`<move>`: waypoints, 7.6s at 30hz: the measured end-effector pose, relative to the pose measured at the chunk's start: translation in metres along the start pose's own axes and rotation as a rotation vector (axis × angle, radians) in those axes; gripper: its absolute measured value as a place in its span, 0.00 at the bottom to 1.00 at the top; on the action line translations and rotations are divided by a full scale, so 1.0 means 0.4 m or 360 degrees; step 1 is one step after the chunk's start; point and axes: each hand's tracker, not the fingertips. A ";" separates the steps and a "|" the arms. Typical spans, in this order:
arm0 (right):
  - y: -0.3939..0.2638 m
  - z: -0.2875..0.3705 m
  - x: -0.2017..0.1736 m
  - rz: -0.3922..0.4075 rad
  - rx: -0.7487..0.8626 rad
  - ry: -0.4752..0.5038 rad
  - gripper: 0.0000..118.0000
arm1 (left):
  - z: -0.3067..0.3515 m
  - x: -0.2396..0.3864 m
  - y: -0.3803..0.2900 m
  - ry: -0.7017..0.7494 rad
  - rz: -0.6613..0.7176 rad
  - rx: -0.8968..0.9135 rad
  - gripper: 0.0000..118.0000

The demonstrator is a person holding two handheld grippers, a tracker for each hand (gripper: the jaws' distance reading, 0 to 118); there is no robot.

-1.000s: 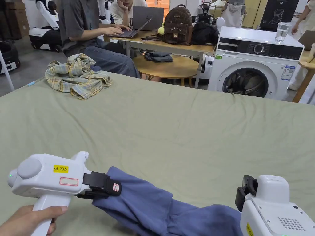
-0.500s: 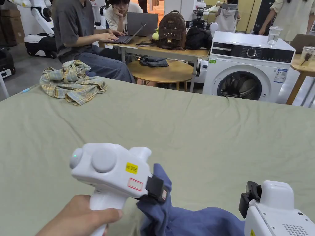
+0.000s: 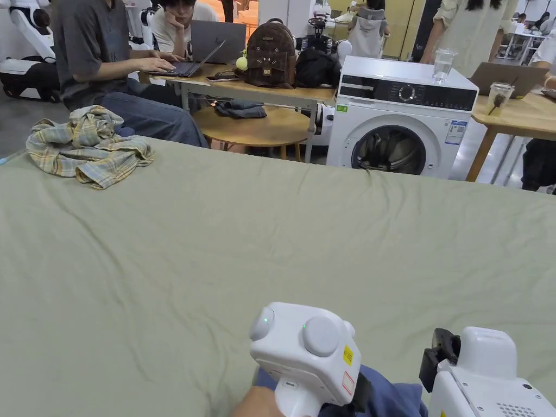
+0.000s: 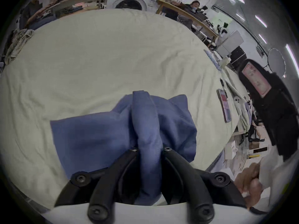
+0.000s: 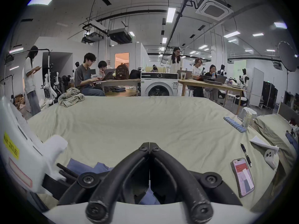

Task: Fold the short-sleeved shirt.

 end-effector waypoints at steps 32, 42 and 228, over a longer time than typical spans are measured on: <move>0.007 0.026 0.044 -0.0024 0.0009 -0.0049 0.00 | -0.016 -0.041 0.018 -0.0422 0.0163 0.0089 0.09; 0.002 0.028 0.063 -0.0037 0.0005 -0.0068 0.00 | -0.193 -0.019 0.003 -0.0478 0.0200 0.0059 0.00; 0.061 -0.142 -0.411 0.0183 -0.0290 0.0384 0.00 | 0.475 -0.638 -0.300 0.0891 0.0127 0.1314 0.40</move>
